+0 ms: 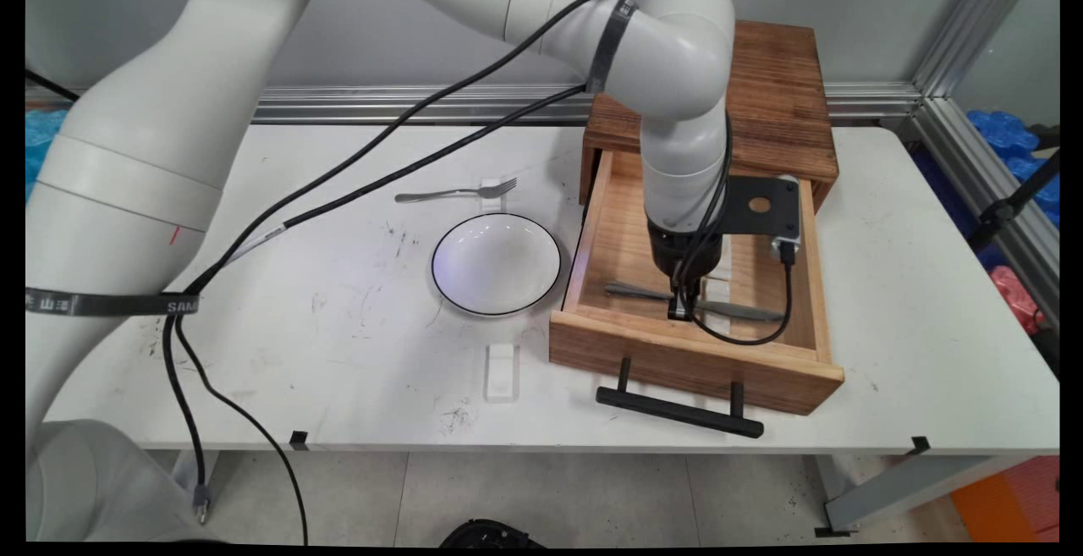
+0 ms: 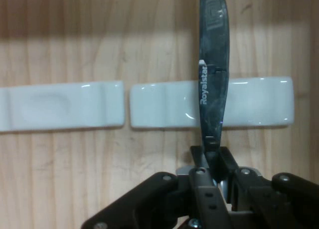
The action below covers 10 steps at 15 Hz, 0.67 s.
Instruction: Place the picked object into the drawer
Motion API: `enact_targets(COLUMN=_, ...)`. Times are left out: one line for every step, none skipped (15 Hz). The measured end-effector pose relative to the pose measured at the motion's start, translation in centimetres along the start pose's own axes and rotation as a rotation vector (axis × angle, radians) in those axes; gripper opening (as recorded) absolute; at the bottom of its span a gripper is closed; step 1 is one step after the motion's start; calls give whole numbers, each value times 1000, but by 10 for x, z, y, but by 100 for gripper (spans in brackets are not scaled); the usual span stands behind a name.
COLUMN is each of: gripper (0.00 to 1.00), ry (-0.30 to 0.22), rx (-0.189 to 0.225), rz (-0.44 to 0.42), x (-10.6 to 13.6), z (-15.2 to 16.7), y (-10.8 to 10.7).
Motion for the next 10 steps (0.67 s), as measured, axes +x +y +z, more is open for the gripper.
enact_targets(gripper=0, ry=0, rx=-1, rz=-3, x=1, z=1, y=0)
enact_targets(gripper=0, ry=1, rx=-1, rz=-5, x=1, z=2, y=1)
enact_targets(gripper=0, ry=2, rx=-1, rz=-7, x=1, z=2, y=1)
enact_targets(gripper=100, ry=5, rx=0, rz=-10, x=2, z=3, y=1)
enact_targets(gripper=100, ry=7, rx=1, rz=-12, x=2, z=3, y=1)
enact_targets(gripper=100, ry=10, rx=2, rz=-16, x=3, z=3, y=0)
enact_targets(gripper=100, ry=14, rx=5, rz=-18, x=4, z=2, y=-1)
enact_targets(gripper=100, ry=18, rx=9, rz=-20, x=5, z=1, y=-1)
enact_targets(gripper=100, ry=23, rx=13, rz=-22, x=5, z=0, y=-2)
enact_targets(gripper=100, ry=27, rx=16, rz=-23, x=6, z=-1, y=-3)
